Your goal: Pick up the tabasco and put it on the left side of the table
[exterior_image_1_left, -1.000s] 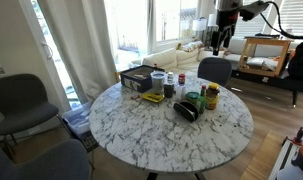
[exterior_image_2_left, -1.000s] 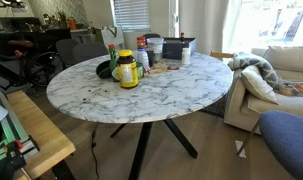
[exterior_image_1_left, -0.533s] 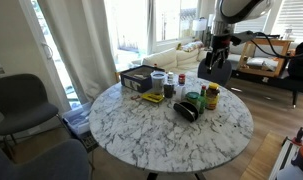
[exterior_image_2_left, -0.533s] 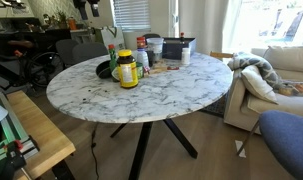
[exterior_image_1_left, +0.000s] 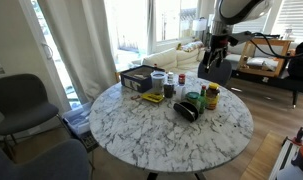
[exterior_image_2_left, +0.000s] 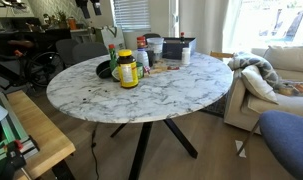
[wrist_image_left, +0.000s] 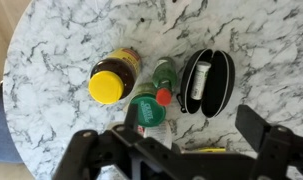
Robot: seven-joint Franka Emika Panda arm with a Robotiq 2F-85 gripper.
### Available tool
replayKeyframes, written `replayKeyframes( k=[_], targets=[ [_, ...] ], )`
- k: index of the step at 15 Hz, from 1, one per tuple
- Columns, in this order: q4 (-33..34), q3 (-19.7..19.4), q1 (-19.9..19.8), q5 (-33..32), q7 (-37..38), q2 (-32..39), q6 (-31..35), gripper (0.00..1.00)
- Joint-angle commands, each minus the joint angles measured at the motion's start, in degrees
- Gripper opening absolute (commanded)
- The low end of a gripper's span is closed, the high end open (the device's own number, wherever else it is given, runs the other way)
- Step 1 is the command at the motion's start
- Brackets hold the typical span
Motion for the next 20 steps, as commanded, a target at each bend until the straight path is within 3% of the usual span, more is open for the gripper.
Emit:
replayKeyframes(
  k=[1, 9, 14, 16, 17, 19, 20],
  targets=[
    [-2.08, -1.35, -0.23, 2.3, 1.35, 4.78, 8.26, 1.0],
    [-2.04, -1.5, -1.32, 1.97, 3.55, 14.66, 16.32, 1.0],
    [-1.08, -1.32, -1.48, 1.7, 4.52, 19.27, 17.1, 0.97],
    [-1.05, -1.31, -1.29, 1.96, 4.19, 20.26, 18.34, 0.89],
    [-1.16, -1.31, -1.22, 2.09, 3.94, 20.51, 19.51, 0.78],
    [-0.95, -1.17, -1.15, 2.01, 4.2, 21.0, 20.32, 0.76],
    [-0.92, -1.08, -1.14, 1.79, 4.37, 21.06, 20.35, 0.67]
  ],
)
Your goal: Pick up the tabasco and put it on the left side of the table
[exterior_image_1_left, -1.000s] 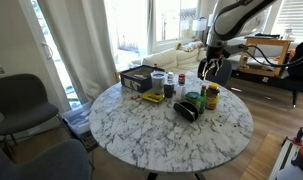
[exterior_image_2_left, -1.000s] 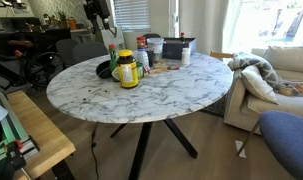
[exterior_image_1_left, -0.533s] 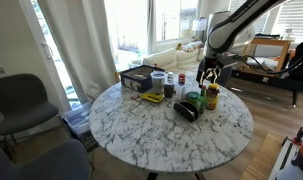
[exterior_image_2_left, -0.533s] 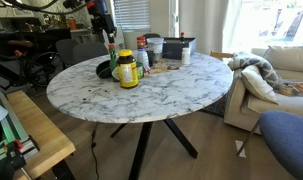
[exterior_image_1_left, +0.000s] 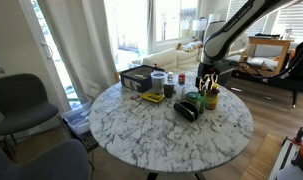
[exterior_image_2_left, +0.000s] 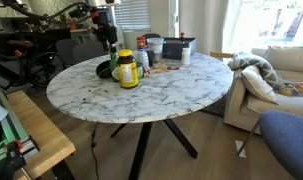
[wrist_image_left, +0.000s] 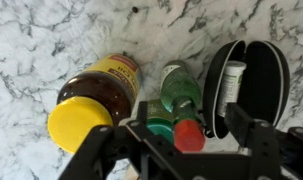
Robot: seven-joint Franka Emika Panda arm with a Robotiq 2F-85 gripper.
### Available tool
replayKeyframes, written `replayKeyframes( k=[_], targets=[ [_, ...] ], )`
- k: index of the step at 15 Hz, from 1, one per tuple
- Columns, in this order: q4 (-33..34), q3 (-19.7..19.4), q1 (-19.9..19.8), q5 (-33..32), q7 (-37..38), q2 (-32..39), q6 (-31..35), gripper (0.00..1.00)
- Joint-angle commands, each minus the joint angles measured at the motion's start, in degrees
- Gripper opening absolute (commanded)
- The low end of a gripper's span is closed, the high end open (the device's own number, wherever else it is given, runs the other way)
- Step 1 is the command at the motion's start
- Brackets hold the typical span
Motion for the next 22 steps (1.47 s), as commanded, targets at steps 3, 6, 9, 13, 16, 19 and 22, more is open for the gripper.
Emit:
replayKeyframes(
  k=[3, 6, 9, 13, 16, 19, 22],
  targets=[
    [0.95, 0.25, -0.01, 0.04, 1.14, 1.29, 0.38, 0.44],
    [0.99, 0.18, -0.12, 0.02, 1.51, 0.73, -0.29, 0.2],
    [0.81, 0.36, -0.05, -0.53, 1.7, -1.41, -1.77, 0.08],
    [1.99, 1.36, 1.08, -0.37, -2.38, -9.79, -12.7, 0.08],
    [5.01, 2.25, 3.45, 1.31, -9.07, -16.84, -24.43, 0.08],
    [6.55, 2.49, 4.12, 1.23, -9.5, -16.07, -25.58, 0.31],
    [7.3, 2.87, 6.15, 2.62, -11.96, -18.73, -28.64, 0.31]
  ],
)
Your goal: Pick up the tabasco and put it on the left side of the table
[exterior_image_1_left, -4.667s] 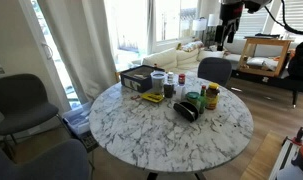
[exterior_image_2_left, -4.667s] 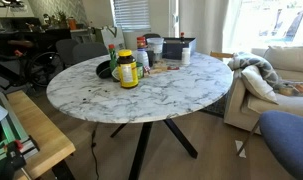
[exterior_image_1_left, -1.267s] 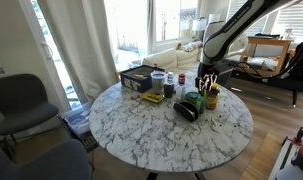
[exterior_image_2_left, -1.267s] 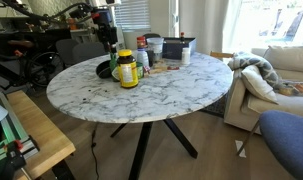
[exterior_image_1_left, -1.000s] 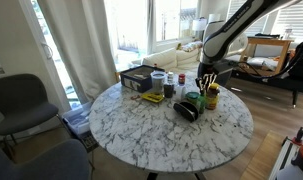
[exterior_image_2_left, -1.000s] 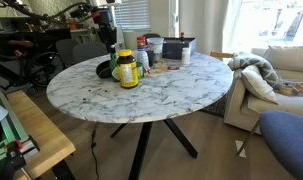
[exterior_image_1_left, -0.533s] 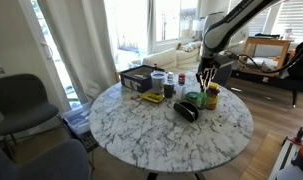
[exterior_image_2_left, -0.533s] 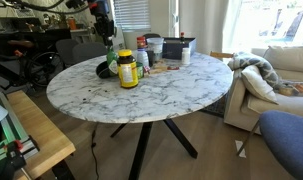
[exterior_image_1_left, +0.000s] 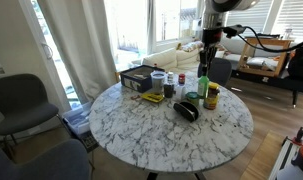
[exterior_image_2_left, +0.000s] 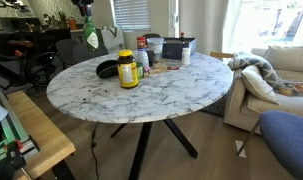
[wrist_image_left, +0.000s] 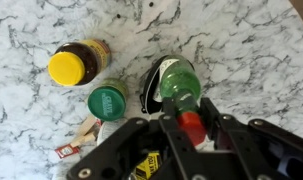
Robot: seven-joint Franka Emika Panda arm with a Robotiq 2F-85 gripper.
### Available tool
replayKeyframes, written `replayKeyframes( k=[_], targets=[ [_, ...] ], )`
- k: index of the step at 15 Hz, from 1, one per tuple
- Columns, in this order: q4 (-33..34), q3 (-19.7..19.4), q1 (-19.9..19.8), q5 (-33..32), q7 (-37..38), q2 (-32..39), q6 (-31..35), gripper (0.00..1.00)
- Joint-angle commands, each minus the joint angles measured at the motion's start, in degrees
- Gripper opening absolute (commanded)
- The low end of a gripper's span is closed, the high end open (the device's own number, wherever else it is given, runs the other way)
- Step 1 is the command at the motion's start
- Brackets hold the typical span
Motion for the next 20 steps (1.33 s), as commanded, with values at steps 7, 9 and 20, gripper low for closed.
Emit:
replayKeyframes(
  k=[7, 9, 20],
  targets=[
    [4.31, 5.28, 4.49, -1.05, 0.76, 8.25, 5.36, 0.08],
    [6.52, 8.47, 6.8, -2.41, -0.01, 11.78, 9.51, 0.08],
    [15.89, 12.55, 10.46, 0.23, -2.31, 22.35, 16.22, 0.31]
  ],
)
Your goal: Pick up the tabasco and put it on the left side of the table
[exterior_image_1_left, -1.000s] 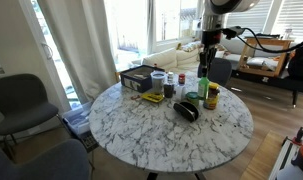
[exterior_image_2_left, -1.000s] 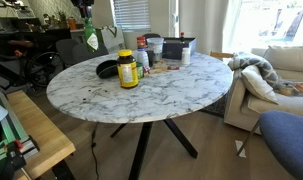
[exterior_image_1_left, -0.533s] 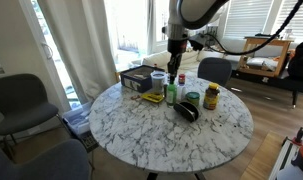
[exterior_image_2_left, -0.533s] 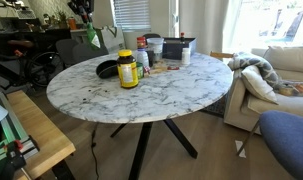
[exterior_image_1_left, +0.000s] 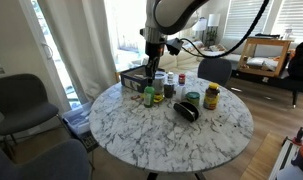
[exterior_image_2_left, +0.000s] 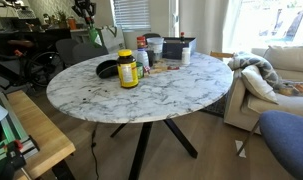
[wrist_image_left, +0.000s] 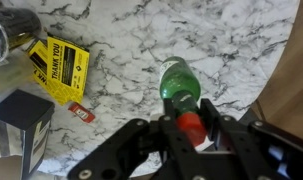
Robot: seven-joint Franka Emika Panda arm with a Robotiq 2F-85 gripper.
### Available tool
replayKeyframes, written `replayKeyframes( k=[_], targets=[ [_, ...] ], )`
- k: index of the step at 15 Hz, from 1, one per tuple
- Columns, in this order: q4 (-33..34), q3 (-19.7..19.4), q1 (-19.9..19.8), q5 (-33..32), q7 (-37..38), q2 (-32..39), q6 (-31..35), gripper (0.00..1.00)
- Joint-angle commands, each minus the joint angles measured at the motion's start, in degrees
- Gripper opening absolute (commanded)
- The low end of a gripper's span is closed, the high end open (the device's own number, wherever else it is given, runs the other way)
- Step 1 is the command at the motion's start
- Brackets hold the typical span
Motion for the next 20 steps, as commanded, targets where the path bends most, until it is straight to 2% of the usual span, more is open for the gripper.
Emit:
replayKeyframes(
  k=[1, 3, 4, 6, 11, 14, 18, 20],
  targets=[
    [0.13, 0.07, -0.02, -0.01, 0.05, -0.18, -0.22, 0.31],
    [-0.01, 0.06, -0.01, -0.01, 0.05, -0.4, -0.22, 0.31],
    [-0.05, 0.06, -0.01, -0.01, 0.05, -0.41, -0.22, 0.08],
    [7.0, 0.76, 0.31, -4.36, 3.45, 5.54, -1.74, 0.08],
    [24.26, 2.05, 3.31, -11.91, 7.71, 18.6, -12.35, 0.08],
    [34.17, 2.68, 5.05, -10.04, 5.69, 26.76, -14.45, 0.08],
    [46.31, 1.03, 7.77, -10.37, 9.39, 36.42, -14.83, 0.08],
    [48.61, -0.15, 8.94, -11.46, 10.74, 38.6, -14.36, 0.08]
  ],
)
